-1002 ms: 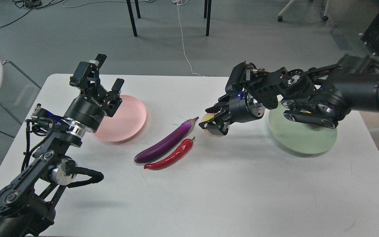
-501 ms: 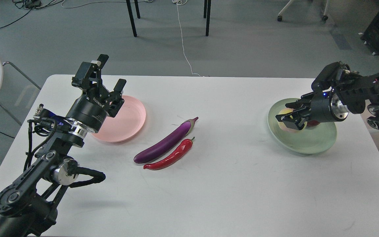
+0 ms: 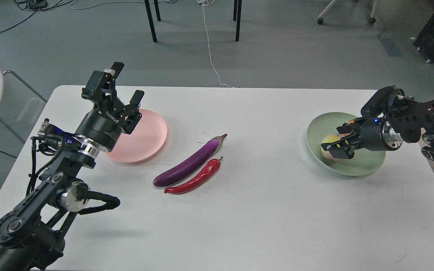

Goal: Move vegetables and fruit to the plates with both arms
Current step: 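Open the right gripper and withdraw it from the plate, then reach the left gripper to the purple eggplant and grasp it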

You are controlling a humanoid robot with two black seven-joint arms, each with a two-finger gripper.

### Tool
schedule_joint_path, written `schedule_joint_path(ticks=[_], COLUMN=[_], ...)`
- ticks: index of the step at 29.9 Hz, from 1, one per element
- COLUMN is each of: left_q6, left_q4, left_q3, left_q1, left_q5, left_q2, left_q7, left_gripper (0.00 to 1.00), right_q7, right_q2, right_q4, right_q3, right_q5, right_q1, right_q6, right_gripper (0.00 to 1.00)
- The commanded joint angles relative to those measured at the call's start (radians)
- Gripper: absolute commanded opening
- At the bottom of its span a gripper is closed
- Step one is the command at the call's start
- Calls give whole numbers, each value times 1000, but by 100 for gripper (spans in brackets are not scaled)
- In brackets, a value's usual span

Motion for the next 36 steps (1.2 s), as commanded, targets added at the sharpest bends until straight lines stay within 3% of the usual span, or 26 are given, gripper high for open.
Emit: schedule_joint_path(ticks=[1,5,7,16,17,21,25,29,32,36], left_q6=[0,0,0,-7,-8,-14,-46,-76,-106,-115], left_q4=[-1,-12,-15,-63,-69,-90,-100,-87,-52,29], left_q3=[3,6,7,30,50,121,196,268,329,467], left_q1=[-1,-3,-1,2,2,0,-18,-92,-178,-323], left_q5=[0,2,3,50,83,309,660,1123,1366,1392], left_q2=[1,4,6,37,46,81,135,190,202,208], left_q7=[0,0,0,-5,-6,-32,-86,-174,-174,-174], left_gripper=[98,98,98,98,98,98,98,98,98,98], right_q7=[0,0,0,0,0,0,0,0,0,0], right_q2=[-40,-100,-141,-192,-194,-206,-208,-206,-206,-211], right_q4=[24,52,81,144,144,127,130,133,132,132], right_q3=[56,250,378,717,735,769,771,783,788,788], right_q5=[5,47,177,1234,1320,1636,1675,1675,1675,1674], right_q1=[14,23,-20,-353,-382,-514,-604,-635,-638,-637], right_q6=[1,3,7,25,56,338,511,535,535,535], right_gripper=[97,97,97,97,97,97,97,97,97,97])
